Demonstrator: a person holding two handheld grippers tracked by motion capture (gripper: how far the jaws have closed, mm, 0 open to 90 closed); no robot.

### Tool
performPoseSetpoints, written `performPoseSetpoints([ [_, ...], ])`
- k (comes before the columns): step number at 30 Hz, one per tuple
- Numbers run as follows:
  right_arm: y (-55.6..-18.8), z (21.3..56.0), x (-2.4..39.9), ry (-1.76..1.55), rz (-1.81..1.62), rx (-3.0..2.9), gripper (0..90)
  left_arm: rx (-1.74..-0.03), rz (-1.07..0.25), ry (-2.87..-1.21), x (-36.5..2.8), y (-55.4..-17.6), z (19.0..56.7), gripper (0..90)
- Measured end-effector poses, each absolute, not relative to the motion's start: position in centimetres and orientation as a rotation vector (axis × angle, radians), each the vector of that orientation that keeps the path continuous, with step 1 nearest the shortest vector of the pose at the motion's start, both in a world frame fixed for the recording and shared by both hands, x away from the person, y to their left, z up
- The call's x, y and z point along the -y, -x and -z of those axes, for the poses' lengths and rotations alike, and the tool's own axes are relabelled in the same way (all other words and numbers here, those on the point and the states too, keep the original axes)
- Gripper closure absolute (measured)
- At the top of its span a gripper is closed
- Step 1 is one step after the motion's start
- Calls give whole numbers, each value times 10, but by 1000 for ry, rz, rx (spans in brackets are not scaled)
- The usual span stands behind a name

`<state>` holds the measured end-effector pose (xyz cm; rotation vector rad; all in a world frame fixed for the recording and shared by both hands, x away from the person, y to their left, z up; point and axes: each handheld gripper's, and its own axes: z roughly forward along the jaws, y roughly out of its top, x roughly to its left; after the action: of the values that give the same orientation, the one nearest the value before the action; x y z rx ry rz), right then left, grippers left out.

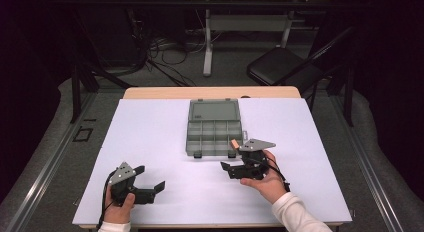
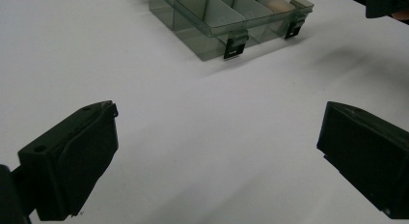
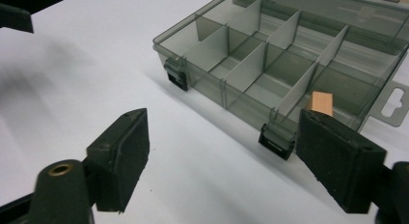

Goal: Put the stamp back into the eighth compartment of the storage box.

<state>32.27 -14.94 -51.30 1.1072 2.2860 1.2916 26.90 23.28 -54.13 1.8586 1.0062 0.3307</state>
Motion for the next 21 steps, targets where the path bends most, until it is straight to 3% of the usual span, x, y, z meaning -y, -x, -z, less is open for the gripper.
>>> performPoseSetpoints([
  [21, -287, 521, 172, -1106, -1310, -2260, 145, -1007, -328, -1852, -232, -270, 542, 5],
])
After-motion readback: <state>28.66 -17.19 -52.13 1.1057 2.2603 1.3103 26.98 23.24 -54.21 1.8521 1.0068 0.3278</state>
